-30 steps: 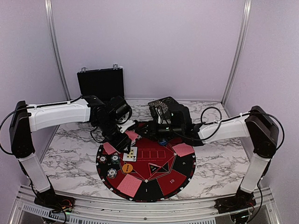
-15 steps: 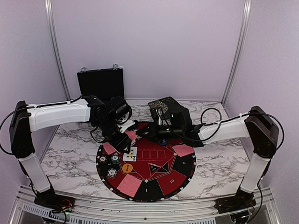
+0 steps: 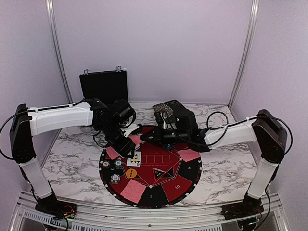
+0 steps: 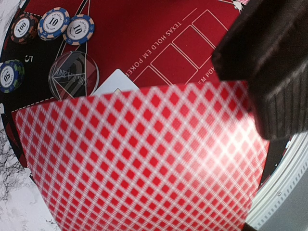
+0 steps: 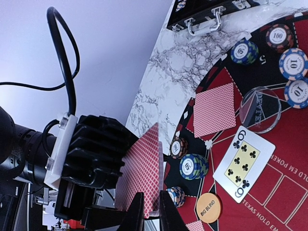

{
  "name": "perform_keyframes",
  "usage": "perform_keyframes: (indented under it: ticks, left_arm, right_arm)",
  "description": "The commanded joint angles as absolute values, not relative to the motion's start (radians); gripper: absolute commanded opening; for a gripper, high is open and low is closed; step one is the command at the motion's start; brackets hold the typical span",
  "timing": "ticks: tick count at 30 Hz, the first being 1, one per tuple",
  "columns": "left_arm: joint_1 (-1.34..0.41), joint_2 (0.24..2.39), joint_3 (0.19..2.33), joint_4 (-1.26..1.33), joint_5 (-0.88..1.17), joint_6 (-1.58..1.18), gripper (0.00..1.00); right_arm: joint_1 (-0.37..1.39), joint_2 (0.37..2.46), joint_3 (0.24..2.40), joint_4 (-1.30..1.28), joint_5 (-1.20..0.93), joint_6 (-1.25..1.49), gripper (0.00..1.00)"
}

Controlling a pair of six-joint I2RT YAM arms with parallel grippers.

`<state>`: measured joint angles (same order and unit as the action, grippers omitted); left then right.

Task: Distribute texas hold em gaming equipment
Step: Pick up the poker card from the face-down deck piles.

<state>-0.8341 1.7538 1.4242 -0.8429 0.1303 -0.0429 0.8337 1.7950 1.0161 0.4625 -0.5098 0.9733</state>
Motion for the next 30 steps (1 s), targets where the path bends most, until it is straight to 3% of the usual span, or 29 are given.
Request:
perform_keyframes:
  ticks: [1, 16, 30]
  left_arm:
    - [-0.832, 1.757, 1.457, -0.868, 0.130, -0.036, 0.34]
    - [-0.832, 1.755, 1.456, -0.867, 0.129, -0.035, 0.34]
    - [-0.832, 1.751, 1.450, -0.868, 0.125, -0.035, 0.34]
  right_arm:
    - [0.842, 1.796, 1.017, 0.497, -0.521, 0.983, 0.10]
    - [0.838, 1.807, 1.016, 0.511, -0.533, 1.000, 0.00]
    - [0.796, 1.763, 0.966, 0.588, -0.549, 1.059, 0.00]
